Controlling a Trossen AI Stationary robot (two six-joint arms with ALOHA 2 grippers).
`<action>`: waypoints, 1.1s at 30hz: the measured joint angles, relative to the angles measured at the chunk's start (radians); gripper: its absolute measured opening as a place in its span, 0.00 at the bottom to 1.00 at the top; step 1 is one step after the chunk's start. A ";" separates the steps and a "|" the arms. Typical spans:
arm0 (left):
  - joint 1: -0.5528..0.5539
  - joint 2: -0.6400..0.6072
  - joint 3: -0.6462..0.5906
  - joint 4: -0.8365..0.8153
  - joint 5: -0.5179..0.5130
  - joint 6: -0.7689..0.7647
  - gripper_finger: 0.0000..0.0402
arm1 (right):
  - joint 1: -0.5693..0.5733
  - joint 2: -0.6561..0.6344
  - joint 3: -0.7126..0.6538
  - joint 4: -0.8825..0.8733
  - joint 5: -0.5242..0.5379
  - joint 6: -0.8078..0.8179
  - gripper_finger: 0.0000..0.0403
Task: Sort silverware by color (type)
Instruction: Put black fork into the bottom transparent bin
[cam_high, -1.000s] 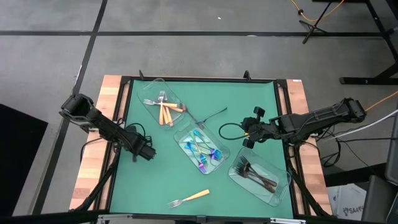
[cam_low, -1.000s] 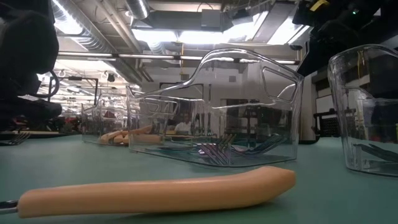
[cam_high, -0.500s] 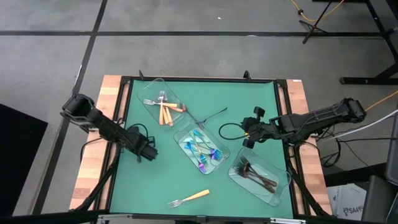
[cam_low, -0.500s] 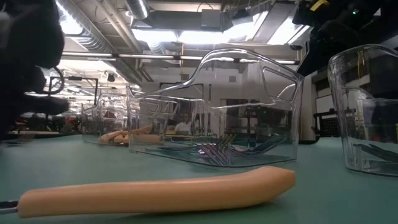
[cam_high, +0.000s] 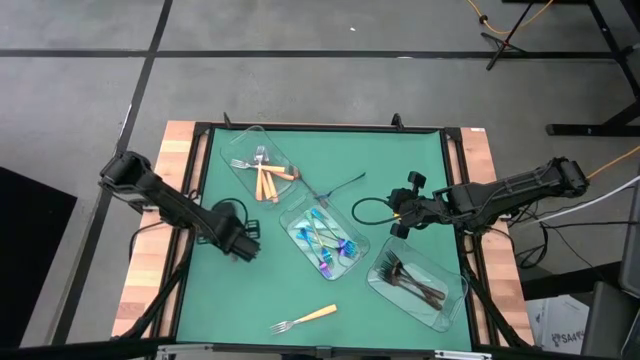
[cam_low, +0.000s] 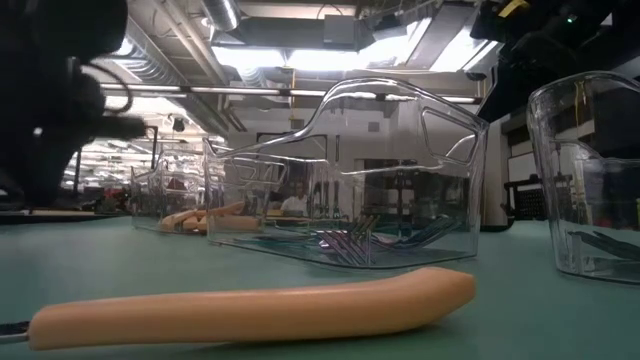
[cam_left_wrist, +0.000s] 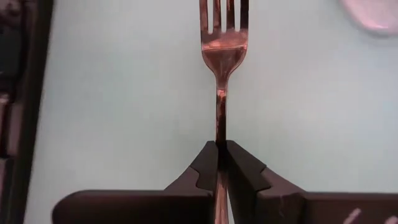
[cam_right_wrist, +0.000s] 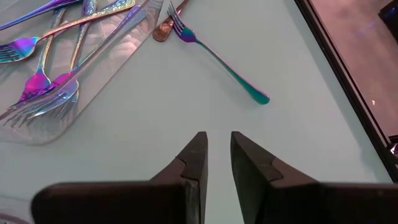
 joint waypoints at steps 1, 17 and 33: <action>0.000 0.000 0.018 -0.008 -0.005 0.009 0.03 | 0.000 0.000 0.000 0.000 0.000 0.000 0.14; 0.005 -0.002 0.302 -0.163 -0.301 0.232 0.03 | 0.000 0.000 0.000 0.061 0.000 -0.001 0.14; 0.108 -0.002 0.358 0.068 -0.637 0.643 0.03 | 0.000 0.000 0.000 0.398 0.000 -0.156 0.14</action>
